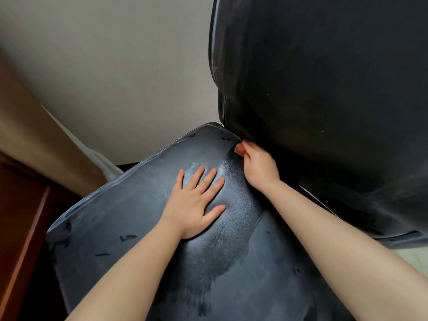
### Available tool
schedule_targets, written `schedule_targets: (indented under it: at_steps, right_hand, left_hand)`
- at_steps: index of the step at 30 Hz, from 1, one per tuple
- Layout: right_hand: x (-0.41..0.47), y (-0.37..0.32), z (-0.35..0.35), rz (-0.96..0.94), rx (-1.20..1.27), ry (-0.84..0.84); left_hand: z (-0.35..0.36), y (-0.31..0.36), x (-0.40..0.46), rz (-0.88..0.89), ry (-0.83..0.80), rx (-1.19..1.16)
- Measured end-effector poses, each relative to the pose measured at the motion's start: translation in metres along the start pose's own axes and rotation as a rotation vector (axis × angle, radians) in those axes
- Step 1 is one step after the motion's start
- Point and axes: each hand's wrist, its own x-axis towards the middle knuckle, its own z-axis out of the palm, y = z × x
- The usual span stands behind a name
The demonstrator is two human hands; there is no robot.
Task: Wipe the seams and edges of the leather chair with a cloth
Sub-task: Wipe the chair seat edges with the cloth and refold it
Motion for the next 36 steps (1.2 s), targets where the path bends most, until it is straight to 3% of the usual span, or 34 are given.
schedule_targets:
  at_steps: [3,8,13,16,19,22,26,33,36]
  right_hand:
    - [0.027,-0.017,0.008,-0.008,0.032,-0.026]
    - [0.01,-0.019,0.021,-0.254,-0.061,-0.063]
    - [0.063,-0.03,0.036,0.06,0.05,-0.005]
    - [0.086,-0.05,0.053,-0.044,-0.062,-0.032]
    - [0.076,-0.046,0.045,-0.121,-0.025,-0.051]
    - [0.06,-0.024,0.03,-0.005,0.026,0.017]
    - [0.078,-0.019,0.035,0.168,-0.036,-0.064]
    - [0.084,-0.03,0.043,-0.111,-0.008,-0.099]
    - [0.07,-0.021,0.04,-0.107,0.045,-0.044]
  left_hand:
    - [0.006,0.0,0.0,-0.001,0.043,0.003]
    - [0.008,-0.001,-0.002,0.005,0.065,-0.006]
    - [0.014,-0.002,-0.001,0.016,0.137,-0.02]
    - [0.016,-0.005,0.001,0.025,0.149,-0.028]
    - [0.016,-0.005,0.002,0.033,0.146,-0.023]
    - [0.013,-0.005,0.002,0.027,0.117,-0.023]
    - [0.013,-0.003,0.001,0.027,0.112,-0.029]
    - [0.016,-0.005,0.002,0.031,0.139,-0.03]
    - [0.014,-0.004,0.002,0.028,0.123,-0.039]
